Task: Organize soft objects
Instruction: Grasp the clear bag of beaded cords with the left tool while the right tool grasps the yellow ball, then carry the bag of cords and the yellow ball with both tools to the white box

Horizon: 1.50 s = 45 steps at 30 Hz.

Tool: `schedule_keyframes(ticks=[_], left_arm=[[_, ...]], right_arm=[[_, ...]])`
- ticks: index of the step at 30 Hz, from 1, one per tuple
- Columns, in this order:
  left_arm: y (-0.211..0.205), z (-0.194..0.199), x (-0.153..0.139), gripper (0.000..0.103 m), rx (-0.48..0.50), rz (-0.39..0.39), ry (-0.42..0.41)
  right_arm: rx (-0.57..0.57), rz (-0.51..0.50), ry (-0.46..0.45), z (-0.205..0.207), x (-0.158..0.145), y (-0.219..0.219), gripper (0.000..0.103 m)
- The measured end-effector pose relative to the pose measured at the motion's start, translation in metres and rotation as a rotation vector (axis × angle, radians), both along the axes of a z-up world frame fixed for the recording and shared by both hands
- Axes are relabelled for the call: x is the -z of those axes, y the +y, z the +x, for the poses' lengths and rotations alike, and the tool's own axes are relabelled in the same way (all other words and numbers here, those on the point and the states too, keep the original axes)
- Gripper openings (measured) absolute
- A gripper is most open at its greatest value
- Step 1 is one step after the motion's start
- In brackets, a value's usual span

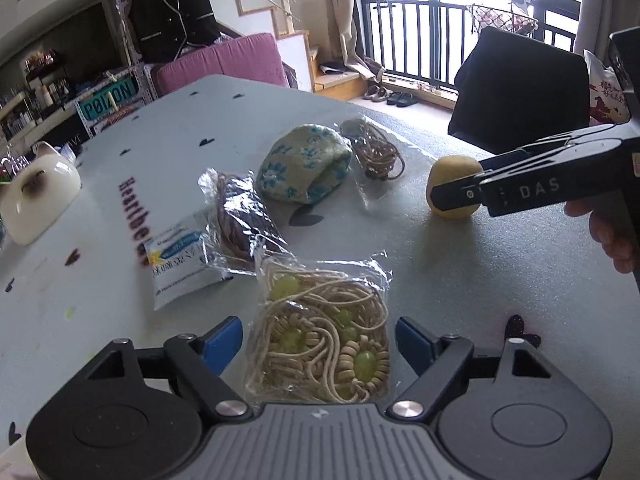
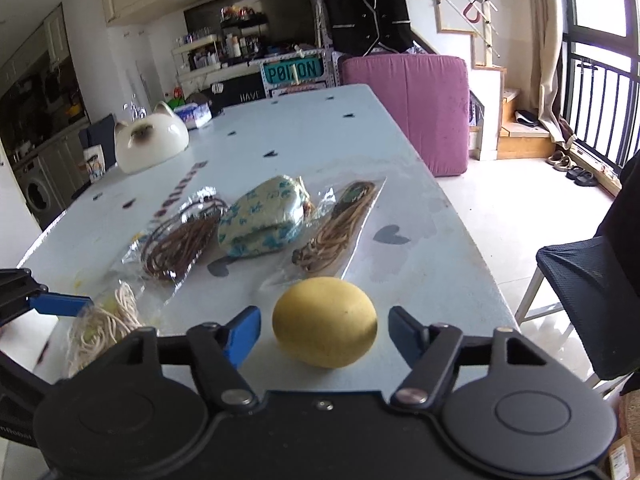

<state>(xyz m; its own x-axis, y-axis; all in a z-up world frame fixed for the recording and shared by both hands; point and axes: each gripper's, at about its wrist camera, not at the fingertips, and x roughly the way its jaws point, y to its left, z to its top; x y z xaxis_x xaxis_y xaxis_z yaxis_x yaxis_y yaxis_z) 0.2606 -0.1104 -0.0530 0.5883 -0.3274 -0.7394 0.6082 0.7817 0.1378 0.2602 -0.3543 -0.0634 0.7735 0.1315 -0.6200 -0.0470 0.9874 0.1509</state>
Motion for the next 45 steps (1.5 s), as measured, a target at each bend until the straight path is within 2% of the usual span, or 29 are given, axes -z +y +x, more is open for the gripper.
schedule_keyframes(ticks=[2, 13, 17, 26, 29, 35, 40, 45], left_arm=[[-0.001, 0.001, 0.001, 0.08, 0.0, -0.005, -0.001], [-0.003, -0.003, 0.0, 0.06, -0.016, 0.002, -0.011], [-0.001, -0.006, -0.002, 0.055, -0.021, -0.005, -0.01], [0.004, -0.02, -0.011, 0.053, -0.01, -0.044, -0.003], [0.007, -0.028, -0.018, 0.053, -0.01, -0.071, -0.008], [0.018, -0.05, -0.042, 0.053, -0.035, -0.181, -0.038], [0.04, -0.064, -0.068, 0.053, -0.103, -0.265, -0.075], [0.071, -0.073, -0.088, 0.053, -0.184, -0.301, -0.107]], right_arm=[[0.0, 0.003, 0.011, 0.002, 0.002, 0.0, 0.06], [0.006, 0.007, -0.001, -0.003, 0.0, -0.002, 0.044], [-0.003, 0.002, -0.005, -0.007, -0.003, 0.0, 0.041], [-0.019, 0.007, -0.028, -0.028, -0.018, 0.005, 0.037], [-0.017, 0.018, -0.035, -0.037, -0.025, 0.005, 0.037], [-0.013, 0.024, -0.084, -0.06, -0.045, 0.008, 0.037], [-0.016, 0.026, -0.129, -0.073, -0.064, 0.017, 0.037], [-0.043, 0.041, -0.155, -0.078, -0.078, 0.038, 0.037]])
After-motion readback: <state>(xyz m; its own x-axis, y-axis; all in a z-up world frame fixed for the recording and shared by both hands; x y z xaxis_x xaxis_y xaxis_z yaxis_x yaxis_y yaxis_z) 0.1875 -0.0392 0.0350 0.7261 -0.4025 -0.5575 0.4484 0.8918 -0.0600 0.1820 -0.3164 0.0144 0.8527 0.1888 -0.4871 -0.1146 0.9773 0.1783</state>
